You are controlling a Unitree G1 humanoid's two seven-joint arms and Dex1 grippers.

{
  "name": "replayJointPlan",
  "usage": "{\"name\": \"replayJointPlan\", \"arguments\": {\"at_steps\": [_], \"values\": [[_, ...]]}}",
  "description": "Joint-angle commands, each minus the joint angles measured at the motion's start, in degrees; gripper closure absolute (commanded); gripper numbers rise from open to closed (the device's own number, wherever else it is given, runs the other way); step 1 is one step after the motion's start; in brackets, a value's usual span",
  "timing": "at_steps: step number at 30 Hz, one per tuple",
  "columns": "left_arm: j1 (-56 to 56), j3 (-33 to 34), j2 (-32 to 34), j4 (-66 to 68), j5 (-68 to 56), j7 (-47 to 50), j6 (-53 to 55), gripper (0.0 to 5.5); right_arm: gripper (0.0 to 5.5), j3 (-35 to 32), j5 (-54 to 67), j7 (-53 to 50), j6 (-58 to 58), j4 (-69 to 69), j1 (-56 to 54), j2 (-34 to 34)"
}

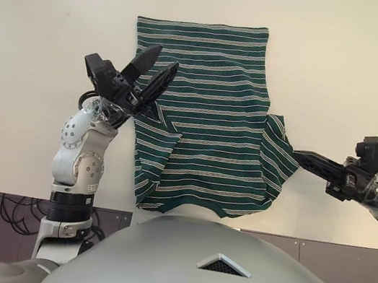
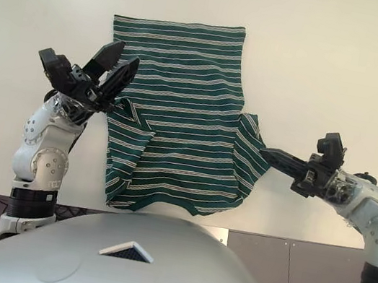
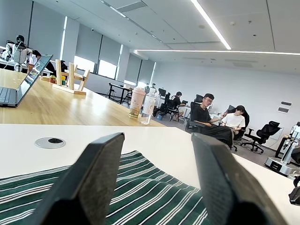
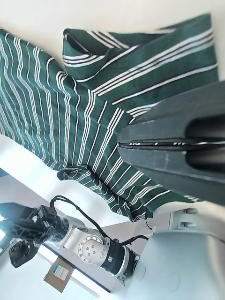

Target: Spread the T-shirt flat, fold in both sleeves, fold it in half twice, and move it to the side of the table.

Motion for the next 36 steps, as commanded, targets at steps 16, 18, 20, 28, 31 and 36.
{"name": "replayJointPlan", "arguments": {"at_steps": [16,18,20,28,31,36], "values": [[-0.2,0.2,-1.5,3.2,0.5,-1.0,-1.7,2.87,3.01,0.5,-11.5,-3.3,-6.7,11.1,-1.1,-1.7],[-0.2,0.1,-1.6,3.4,0.7,-1.1,-1.8,2.87,2.83,1.4,-14.1,-2.4,-8.3,12.3,-0.6,-2.1],[-0.2,0.1,-1.7,3.6,0.7,-1.1,-1.9,2.87,2.83,2.2,-15.4,-1.5,-8.9,12.6,0.1,-2.5],[-0.2,0.0,-1.9,3.8,0.2,-1.2,-1.6,2.87,2.83,3.4,-15.3,0.6,-7.5,11.1,1.5,-1.7],[0.0,0.2,-1.9,3.9,0.2,-1.3,-1.6,2.87,2.83,3.8,-14.5,0.7,-6.5,9.0,2.1,-1.2],[0.1,0.1,-2.0,4.1,0.3,-1.5,-1.8,2.87,3.56,4.5,-14.5,-0.8,-5.9,7.8,1.6,-0.4]]}}
